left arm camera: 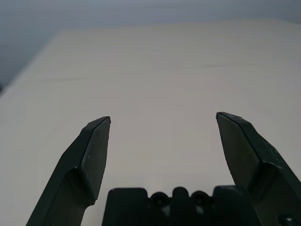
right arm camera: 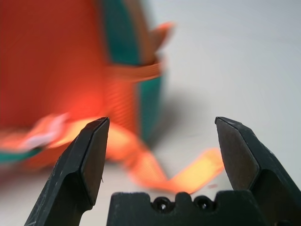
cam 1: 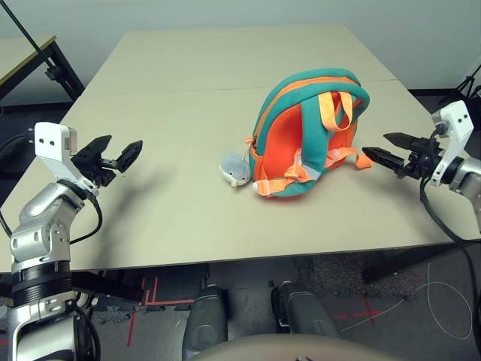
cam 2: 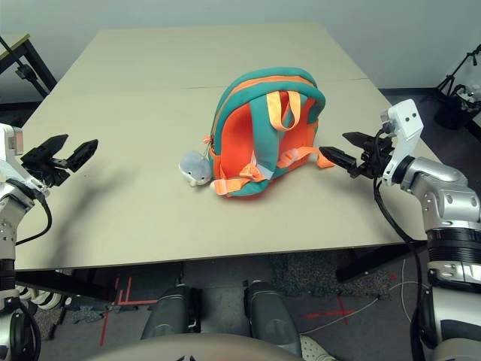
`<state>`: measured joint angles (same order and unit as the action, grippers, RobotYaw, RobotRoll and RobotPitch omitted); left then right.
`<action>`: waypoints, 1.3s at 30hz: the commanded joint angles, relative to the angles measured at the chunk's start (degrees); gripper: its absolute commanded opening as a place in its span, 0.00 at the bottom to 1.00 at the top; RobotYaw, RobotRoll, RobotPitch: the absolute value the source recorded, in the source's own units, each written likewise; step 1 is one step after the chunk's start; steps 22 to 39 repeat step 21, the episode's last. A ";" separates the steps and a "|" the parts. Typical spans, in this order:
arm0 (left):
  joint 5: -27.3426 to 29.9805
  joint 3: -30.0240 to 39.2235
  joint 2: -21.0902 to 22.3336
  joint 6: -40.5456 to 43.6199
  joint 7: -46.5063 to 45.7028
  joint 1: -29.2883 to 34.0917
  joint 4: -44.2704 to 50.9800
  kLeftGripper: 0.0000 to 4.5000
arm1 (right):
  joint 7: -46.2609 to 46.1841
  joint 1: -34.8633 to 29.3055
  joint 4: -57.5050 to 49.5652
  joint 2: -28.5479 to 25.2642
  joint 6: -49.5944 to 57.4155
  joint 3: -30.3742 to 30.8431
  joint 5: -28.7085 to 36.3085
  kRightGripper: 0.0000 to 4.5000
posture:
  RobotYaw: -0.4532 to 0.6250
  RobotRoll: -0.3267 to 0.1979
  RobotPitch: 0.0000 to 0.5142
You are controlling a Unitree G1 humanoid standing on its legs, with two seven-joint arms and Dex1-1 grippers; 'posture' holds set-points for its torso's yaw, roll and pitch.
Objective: Put the pencil case into the backpack and zip it.
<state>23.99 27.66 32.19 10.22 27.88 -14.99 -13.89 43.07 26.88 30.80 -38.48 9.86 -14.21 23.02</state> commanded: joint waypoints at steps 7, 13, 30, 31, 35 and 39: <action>-6.00 0.24 -5.14 -11.20 -12.66 -1.55 -7.91 1.00 | -15.03 6.60 19.94 6.84 -19.35 -7.14 -3.14 0.99 | 0.39 0.62 0.07; -9.17 -2.12 -7.64 -14.02 -17.03 -3.07 -10.85 1.00 | -17.62 10.38 28.37 7.74 -22.71 -8.75 -2.80 0.99 | 0.40 0.62 0.07; -9.70 -2.30 -9.35 -16.13 -21.03 -4.10 -12.49 1.00 | -18.38 12.44 32.65 7.58 -25.36 -8.54 -3.66 0.99 | 0.41 0.62 0.10; -9.70 -2.30 -9.35 -16.13 -21.03 -4.10 -12.49 1.00 | -18.38 12.44 32.65 7.58 -25.36 -8.54 -3.66 0.99 | 0.41 0.62 0.10; -9.70 -2.30 -9.35 -16.13 -21.03 -4.10 -12.49 1.00 | -18.38 12.44 32.65 7.58 -25.36 -8.54 -3.66 0.99 | 0.41 0.62 0.10; -9.70 -2.30 -9.35 -16.13 -21.03 -4.10 -12.49 1.00 | -18.38 12.44 32.65 7.58 -25.36 -8.54 -3.66 0.99 | 0.41 0.62 0.10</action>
